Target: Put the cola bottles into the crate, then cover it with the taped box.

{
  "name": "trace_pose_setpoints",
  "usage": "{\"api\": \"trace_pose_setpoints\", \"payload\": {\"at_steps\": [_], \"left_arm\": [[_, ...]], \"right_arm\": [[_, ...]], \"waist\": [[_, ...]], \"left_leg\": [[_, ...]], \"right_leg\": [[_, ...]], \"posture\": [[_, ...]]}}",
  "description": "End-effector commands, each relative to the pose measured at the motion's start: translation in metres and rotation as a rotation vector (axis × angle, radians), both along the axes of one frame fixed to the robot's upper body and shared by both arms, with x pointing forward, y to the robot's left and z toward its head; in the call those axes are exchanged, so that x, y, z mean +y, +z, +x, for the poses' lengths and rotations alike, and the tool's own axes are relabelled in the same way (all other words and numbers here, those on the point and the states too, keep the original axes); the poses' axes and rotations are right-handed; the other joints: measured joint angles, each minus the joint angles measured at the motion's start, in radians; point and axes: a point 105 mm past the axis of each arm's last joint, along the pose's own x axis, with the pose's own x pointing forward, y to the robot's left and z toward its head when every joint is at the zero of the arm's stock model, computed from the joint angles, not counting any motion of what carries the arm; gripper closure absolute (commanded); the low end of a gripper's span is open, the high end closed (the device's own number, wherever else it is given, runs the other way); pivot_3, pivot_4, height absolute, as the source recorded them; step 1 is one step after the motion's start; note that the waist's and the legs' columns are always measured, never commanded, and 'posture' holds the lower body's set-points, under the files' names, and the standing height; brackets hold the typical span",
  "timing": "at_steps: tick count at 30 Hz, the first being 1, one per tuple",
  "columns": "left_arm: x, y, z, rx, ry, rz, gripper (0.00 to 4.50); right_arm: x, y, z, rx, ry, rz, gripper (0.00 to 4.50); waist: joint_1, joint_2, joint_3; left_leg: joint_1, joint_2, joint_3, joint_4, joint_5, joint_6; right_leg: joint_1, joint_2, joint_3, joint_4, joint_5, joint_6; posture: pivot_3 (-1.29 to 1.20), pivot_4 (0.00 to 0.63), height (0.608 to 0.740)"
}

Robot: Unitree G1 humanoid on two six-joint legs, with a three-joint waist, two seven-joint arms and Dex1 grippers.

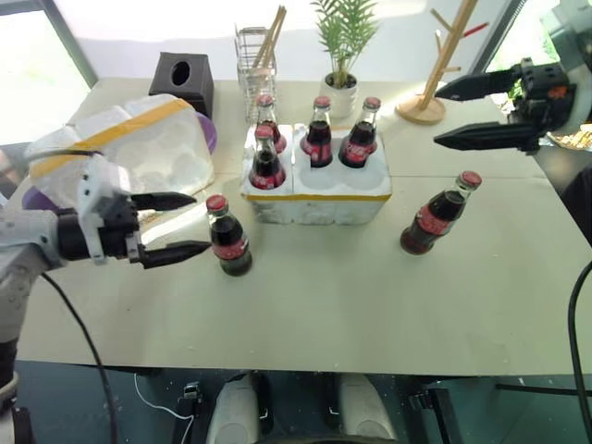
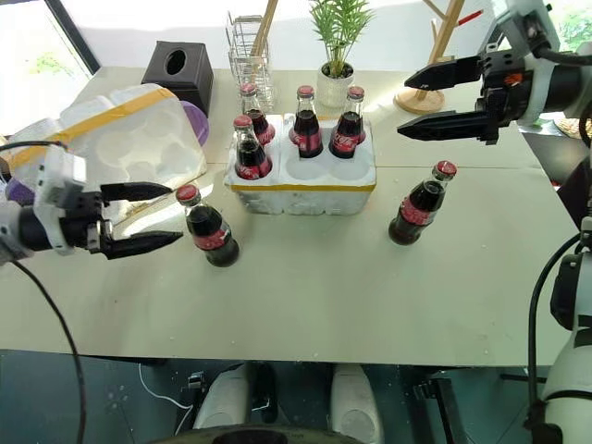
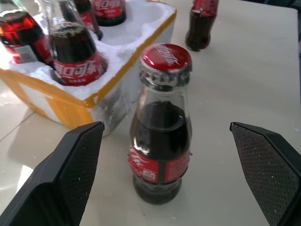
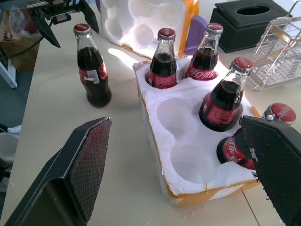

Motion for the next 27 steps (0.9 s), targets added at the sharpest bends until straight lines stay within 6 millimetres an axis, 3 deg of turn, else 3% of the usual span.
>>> {"api": "trace_pose_setpoints", "payload": {"at_steps": [1,11,16,19,20,22,27], "left_arm": [[-0.002,-0.001,0.000,-0.050,-0.014,0.045,0.02],[-0.036,-0.031,0.016,-0.077,-0.045,-0.023,0.02],[-0.039,-0.037,0.035,-0.114,0.022,-0.059,0.02],[-0.037,-0.037,0.039,-0.120,0.038,-0.082,0.80],[-0.037,-0.037,0.039,-0.121,0.041,-0.082,1.42],[-0.036,-0.037,0.038,-0.104,0.040,-0.077,1.95],[-0.043,-0.028,0.016,0.002,-0.063,-0.102,1.92]], "right_arm": [[0.006,0.016,-0.008,-0.061,0.030,-0.002,0.00],[0.007,0.011,-0.016,-0.051,0.044,0.011,0.00],[0.008,0.011,-0.018,-0.054,0.041,0.019,0.00],[0.009,0.012,-0.019,-0.059,0.041,0.023,0.00],[0.009,0.012,-0.020,-0.061,0.039,0.024,0.00],[0.008,0.013,-0.019,-0.066,0.032,0.029,0.00],[0.007,0.014,-0.017,-0.079,0.011,0.042,0.00]], "waist": [[0.000,0.000,0.000],[0.005,0.000,0.000],[0.004,0.000,0.000],[0.001,0.000,0.000],[0.001,0.000,0.000],[0.002,0.000,0.000],[0.000,0.000,0.000]], "left_leg": [[0.000,0.000,0.000,0.000,0.000,0.000],[0.000,0.000,0.000,0.000,0.000,0.000],[0.000,0.000,0.000,0.000,0.000,0.000],[0.000,0.000,0.000,0.000,0.000,0.000],[0.000,0.000,0.000,0.000,0.000,0.000],[0.000,0.000,0.000,0.000,0.000,0.000],[0.000,0.000,0.000,0.000,0.000,0.001]], "right_leg": [[0.000,0.000,0.000,0.000,0.000,0.000],[0.001,0.000,0.000,0.000,0.000,0.000],[0.000,0.000,0.000,0.000,0.000,0.000],[0.000,0.000,0.000,0.000,0.000,0.000],[0.000,0.000,0.000,0.000,0.000,0.000],[0.000,0.000,0.000,0.000,0.000,0.000],[0.000,0.000,0.000,0.000,0.000,0.000]], "posture": [[0.00,0.150,0.740],[0.00,0.150,0.740],[0.00,0.150,0.740],[0.00,0.150,0.740],[0.00,0.150,0.740],[0.00,0.150,0.740],[0.00,0.150,0.740]]}}
